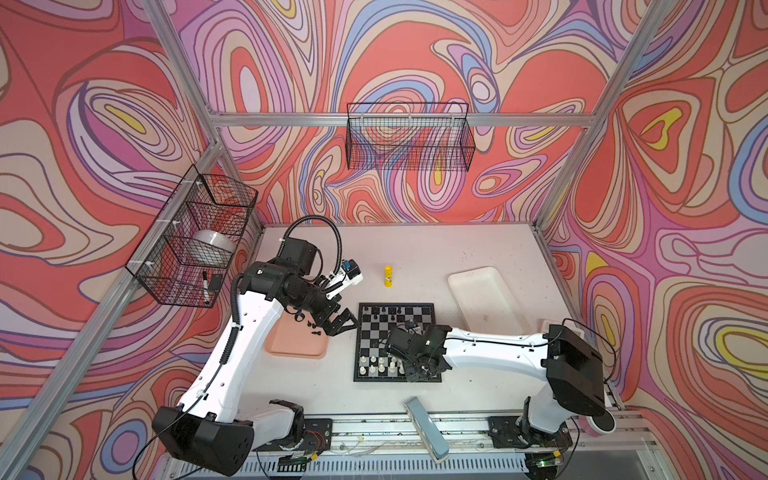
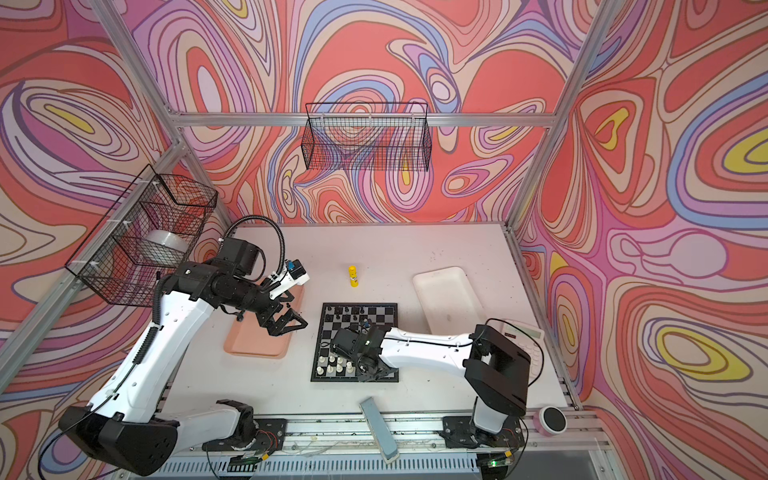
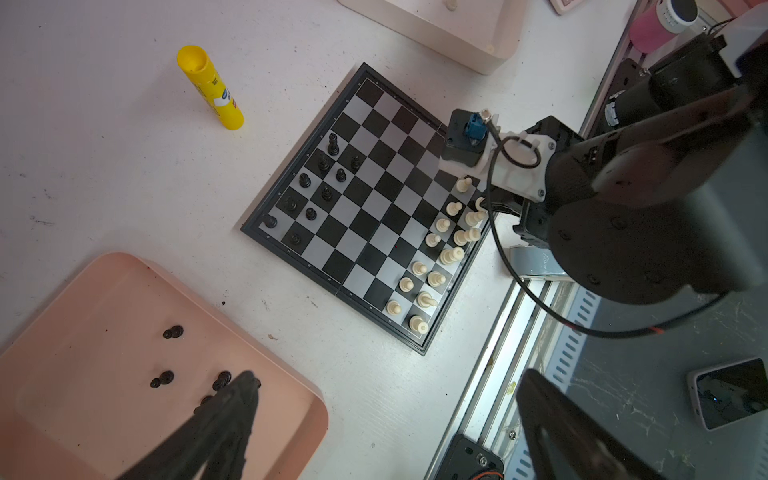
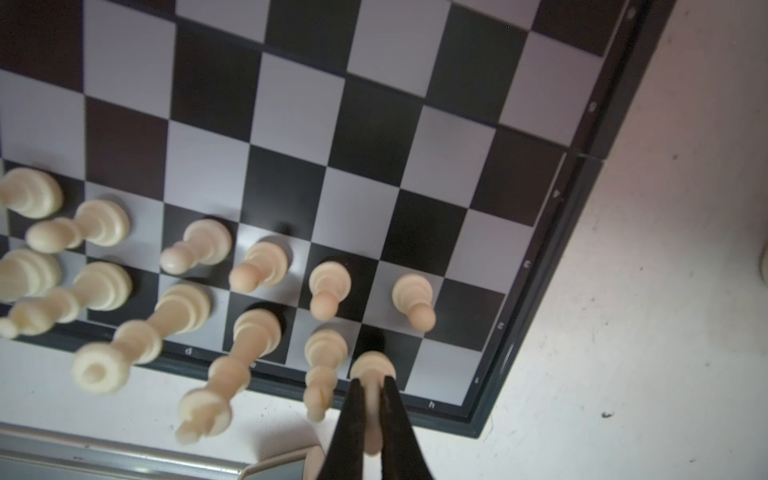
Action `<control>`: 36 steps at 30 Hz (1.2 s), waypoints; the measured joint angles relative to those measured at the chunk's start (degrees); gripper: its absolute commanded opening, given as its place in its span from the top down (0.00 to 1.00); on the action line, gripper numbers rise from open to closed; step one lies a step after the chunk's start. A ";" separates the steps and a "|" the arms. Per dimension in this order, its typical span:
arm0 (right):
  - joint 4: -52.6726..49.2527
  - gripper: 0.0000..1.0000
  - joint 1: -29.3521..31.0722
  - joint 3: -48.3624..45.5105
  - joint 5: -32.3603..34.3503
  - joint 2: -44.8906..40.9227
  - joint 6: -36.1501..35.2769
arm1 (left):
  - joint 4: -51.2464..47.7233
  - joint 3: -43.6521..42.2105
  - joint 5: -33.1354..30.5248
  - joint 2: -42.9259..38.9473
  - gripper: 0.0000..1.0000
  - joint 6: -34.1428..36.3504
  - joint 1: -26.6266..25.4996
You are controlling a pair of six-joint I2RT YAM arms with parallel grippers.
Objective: Set up the chess pieces on the board
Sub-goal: 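Lower the pawn onto the near row and open the right gripper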
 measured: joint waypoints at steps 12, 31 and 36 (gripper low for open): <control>0.87 0.96 -0.42 -0.63 -0.28 0.26 -0.35 | 0.00 0.00 0.00 0.00 0.02 0.00 0.00; 1.03 0.86 -0.46 -1.60 -0.31 0.22 -0.33 | 0.00 0.00 0.00 0.11 0.02 -0.02 0.00; 0.98 0.81 -0.46 -1.60 -0.28 0.22 -0.37 | 0.00 0.00 0.00 0.13 0.02 -0.02 0.00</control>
